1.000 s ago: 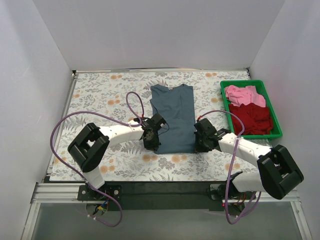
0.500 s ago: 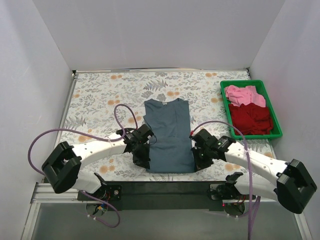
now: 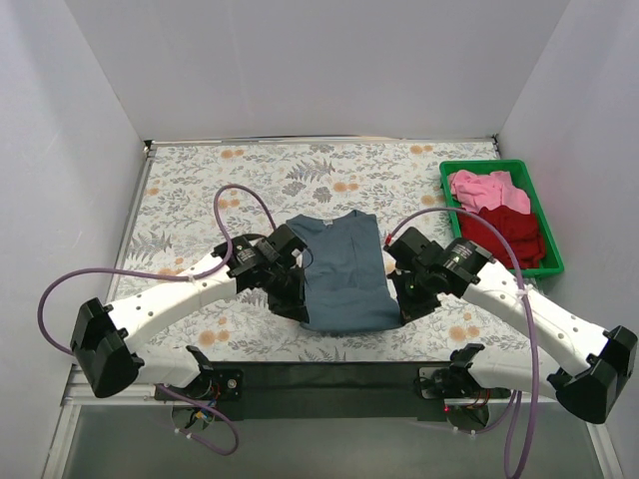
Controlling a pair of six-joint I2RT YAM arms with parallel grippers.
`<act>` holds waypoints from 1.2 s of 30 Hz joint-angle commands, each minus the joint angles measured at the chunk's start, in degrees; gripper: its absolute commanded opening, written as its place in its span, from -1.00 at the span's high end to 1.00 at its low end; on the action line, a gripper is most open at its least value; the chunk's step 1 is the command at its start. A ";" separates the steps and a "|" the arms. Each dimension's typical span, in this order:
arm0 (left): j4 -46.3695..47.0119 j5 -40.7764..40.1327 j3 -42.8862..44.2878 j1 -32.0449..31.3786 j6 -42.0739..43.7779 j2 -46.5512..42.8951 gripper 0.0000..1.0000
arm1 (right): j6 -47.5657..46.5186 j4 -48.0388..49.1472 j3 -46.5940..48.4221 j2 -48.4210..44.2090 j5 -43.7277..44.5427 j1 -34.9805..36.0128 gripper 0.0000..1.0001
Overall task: Fold and stack the t-shirts
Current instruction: Fold the tshirt
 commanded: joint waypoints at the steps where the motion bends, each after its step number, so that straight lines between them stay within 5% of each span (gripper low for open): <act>1: -4.78 -2.64 4.27 3.57 1.73 -0.06 1.00 | -2.59 -8.65 7.14 2.48 7.71 -1.22 0.97; 8: -1.36 -3.52 5.60 13.50 5.08 1.08 1.00 | -9.70 -7.77 14.70 10.12 12.72 -6.41 0.97; 22: 7.09 -8.08 10.16 21.59 7.81 9.52 1.00 | -18.86 1.02 29.02 25.32 10.17 -15.46 0.97; 36: 15.70 -10.01 10.88 26.96 10.97 19.54 1.00 | -23.51 10.68 33.43 35.97 8.16 -21.00 0.97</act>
